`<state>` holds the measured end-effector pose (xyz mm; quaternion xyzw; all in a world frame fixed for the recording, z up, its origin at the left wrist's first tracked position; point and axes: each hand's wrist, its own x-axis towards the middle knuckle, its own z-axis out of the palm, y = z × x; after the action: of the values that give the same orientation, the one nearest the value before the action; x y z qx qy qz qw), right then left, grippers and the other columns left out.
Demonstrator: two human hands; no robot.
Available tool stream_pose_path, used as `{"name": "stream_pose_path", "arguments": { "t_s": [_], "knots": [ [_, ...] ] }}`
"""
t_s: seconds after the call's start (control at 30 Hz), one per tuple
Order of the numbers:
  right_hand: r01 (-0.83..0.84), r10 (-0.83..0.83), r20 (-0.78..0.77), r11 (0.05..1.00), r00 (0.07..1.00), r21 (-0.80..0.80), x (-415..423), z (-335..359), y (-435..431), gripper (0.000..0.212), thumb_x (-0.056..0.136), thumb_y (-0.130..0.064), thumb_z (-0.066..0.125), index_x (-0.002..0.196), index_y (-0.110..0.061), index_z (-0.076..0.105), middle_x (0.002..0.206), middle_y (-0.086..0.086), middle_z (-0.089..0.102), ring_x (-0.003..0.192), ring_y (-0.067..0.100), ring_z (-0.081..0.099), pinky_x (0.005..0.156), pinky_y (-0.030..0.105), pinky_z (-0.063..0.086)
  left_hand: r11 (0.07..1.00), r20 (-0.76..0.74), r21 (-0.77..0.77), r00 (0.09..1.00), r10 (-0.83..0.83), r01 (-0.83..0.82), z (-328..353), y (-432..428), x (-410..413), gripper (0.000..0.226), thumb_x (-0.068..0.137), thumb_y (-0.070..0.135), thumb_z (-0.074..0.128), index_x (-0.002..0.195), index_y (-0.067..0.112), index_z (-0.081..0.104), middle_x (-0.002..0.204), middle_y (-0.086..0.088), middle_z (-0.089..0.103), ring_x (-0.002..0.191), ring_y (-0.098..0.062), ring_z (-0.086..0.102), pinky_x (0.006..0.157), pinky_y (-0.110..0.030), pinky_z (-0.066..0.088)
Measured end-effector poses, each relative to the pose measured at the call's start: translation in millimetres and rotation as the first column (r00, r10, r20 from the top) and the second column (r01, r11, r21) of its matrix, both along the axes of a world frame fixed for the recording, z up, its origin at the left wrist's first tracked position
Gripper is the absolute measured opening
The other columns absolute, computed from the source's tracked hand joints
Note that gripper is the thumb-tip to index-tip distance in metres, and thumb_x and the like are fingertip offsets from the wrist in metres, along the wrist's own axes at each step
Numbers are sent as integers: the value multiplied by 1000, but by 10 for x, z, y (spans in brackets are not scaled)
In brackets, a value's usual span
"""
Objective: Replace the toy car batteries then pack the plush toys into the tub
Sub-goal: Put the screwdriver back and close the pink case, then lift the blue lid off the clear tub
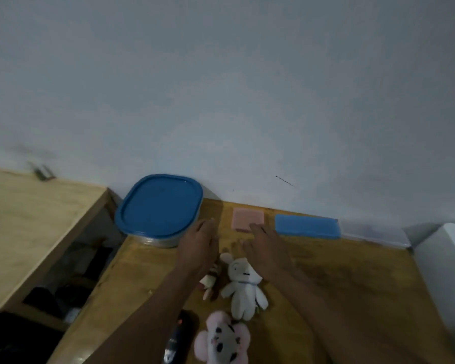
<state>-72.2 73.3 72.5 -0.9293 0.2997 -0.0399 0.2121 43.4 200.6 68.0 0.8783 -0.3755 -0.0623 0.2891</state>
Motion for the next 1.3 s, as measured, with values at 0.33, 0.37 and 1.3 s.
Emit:
{"name": "stream_pose_path", "arguments": {
  "t_s": [0.33, 0.37, 1.3],
  "knots": [
    [-10, -2, 93, 991, 996, 133, 398, 144, 872, 50, 97, -37, 47, 139, -11, 40, 142, 9, 45, 130, 26, 41, 103, 35, 37, 970, 22, 13, 970, 241, -241, 234, 1214, 403, 49, 98, 30, 52, 142, 10, 45, 144, -9, 49, 131, -25, 46, 106, -40, 41],
    [-1, -10, 91, 992, 996, 127, 457, 148, 903, 50, 97, -37, 47, 139, -11, 40, 142, 9, 45, 130, 26, 42, 103, 35, 37, 968, 22, 12, 968, 250, -251, 236, 1255, 518, 49, 98, 30, 52, 142, 10, 46, 143, -10, 50, 129, -26, 48, 106, -42, 43],
    [562, -533, -194, 721, 823, 405, 2008, -57, 776, 37, 72, -23, 81, 101, -8, 62, 106, 9, 67, 94, 25, 65, 71, 31, 56, 921, -313, 371, 917, 245, -120, 17, 846, 2599, 48, 63, 30, 89, 77, 11, 48, 75, -1, 52, 80, -20, 57, 52, -25, 48]
  ]
}}
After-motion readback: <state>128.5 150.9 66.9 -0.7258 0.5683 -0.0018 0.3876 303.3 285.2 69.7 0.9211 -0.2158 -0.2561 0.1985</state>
